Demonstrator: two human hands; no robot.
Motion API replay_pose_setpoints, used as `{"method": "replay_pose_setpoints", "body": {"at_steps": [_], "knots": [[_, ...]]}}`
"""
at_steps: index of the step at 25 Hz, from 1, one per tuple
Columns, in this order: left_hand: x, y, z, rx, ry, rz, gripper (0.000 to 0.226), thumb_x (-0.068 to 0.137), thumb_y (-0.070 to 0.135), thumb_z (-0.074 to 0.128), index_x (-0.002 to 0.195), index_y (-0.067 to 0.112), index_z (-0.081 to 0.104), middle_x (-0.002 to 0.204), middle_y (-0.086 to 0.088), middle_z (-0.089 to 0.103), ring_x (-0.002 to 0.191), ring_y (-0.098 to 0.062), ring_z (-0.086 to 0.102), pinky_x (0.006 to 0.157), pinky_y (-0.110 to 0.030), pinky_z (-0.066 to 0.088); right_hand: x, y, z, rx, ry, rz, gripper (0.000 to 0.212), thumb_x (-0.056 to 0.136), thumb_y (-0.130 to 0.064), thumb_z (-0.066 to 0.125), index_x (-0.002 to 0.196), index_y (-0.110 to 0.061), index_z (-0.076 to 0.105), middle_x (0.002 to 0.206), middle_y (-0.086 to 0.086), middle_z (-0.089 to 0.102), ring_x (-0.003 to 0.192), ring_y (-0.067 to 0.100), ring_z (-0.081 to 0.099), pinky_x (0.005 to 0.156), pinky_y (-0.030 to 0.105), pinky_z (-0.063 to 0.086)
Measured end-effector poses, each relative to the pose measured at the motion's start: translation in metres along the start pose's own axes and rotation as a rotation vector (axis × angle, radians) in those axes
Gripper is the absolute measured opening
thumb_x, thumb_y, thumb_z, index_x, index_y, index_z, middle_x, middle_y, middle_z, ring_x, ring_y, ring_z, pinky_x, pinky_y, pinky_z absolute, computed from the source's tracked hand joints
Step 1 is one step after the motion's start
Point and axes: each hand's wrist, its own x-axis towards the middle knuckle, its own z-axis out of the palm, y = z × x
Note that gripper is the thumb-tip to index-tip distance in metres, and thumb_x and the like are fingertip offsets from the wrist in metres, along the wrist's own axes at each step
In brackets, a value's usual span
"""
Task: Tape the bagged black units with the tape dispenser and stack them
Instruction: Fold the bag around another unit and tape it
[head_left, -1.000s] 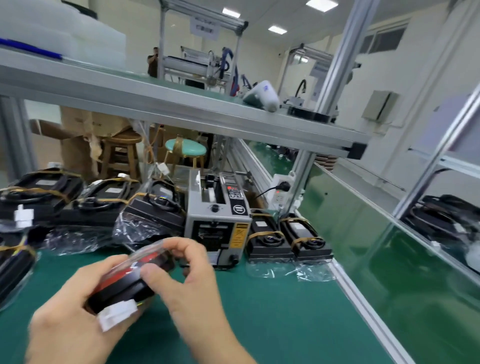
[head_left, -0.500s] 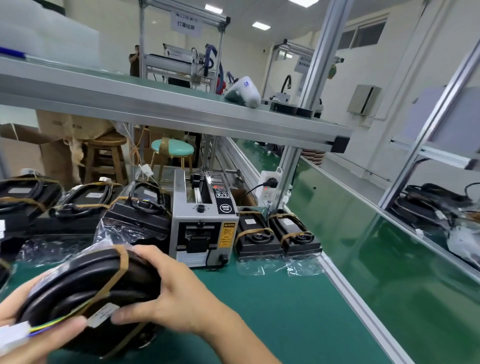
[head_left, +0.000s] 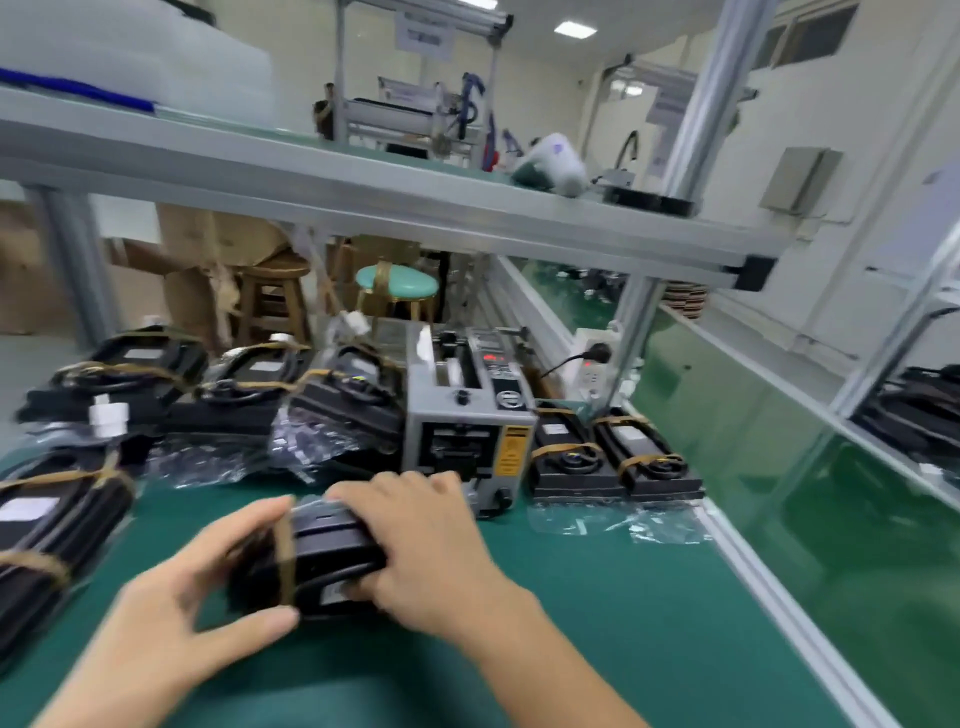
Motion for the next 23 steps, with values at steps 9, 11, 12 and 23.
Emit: {"method": "replay_pose_setpoints", "body": {"at_steps": [9, 11, 12, 23], "knots": [[-0.026, -0.005, 0.01, -0.1, 0.276, -0.138, 0.072, 0.04, 0.005, 0.087, 0.095, 0.048, 0.07, 0.094, 0.019, 0.073, 0.081, 0.008, 0.066, 0.072, -0.002, 0.045, -0.034, 0.034, 0.003, 0.545, 0.425, 0.48, 0.033, 0.082, -0.011, 0.06, 0.1, -0.039, 0.064, 0.109, -0.018, 0.062, 0.107, 0.001, 0.055, 0.097, 0.022, 0.037], [-0.026, -0.001, 0.014, -0.075, 0.285, -0.145, 0.07, 0.046, -0.001, 0.083, 0.093, 0.049, 0.07, 0.094, 0.02, 0.072, 0.082, 0.01, 0.065, 0.073, -0.001, 0.044, -0.036, 0.055, -0.001, 0.793, 0.466, 0.819, 0.022, 0.091, -0.016, 0.061, 0.081, -0.035, 0.066, 0.09, -0.015, 0.068, 0.09, 0.01, 0.061, 0.077, 0.019, 0.042], [-0.027, 0.001, 0.017, -0.063, 0.289, -0.144, 0.072, 0.048, -0.007, 0.083, 0.093, 0.048, 0.07, 0.094, 0.019, 0.073, 0.082, 0.01, 0.065, 0.072, -0.001, 0.044, -0.032, 0.063, 0.0, 0.856, 0.458, 0.906, 0.023, 0.092, -0.018, 0.061, 0.076, -0.033, 0.067, 0.083, -0.013, 0.068, 0.084, 0.012, 0.06, 0.074, 0.021, 0.042], [-0.035, 0.002, 0.027, -0.011, 0.295, -0.157, 0.079, 0.046, -0.005, 0.091, 0.1, 0.049, 0.068, 0.099, 0.014, 0.073, 0.086, 0.004, 0.066, 0.081, -0.007, 0.047, 0.036, 0.07, 0.017, 0.907, 0.617, 1.203, 0.014, 0.081, -0.025, 0.076, 0.071, -0.019, 0.069, 0.07, -0.004, 0.061, 0.078, 0.021, 0.06, 0.074, 0.028, 0.043]]}}
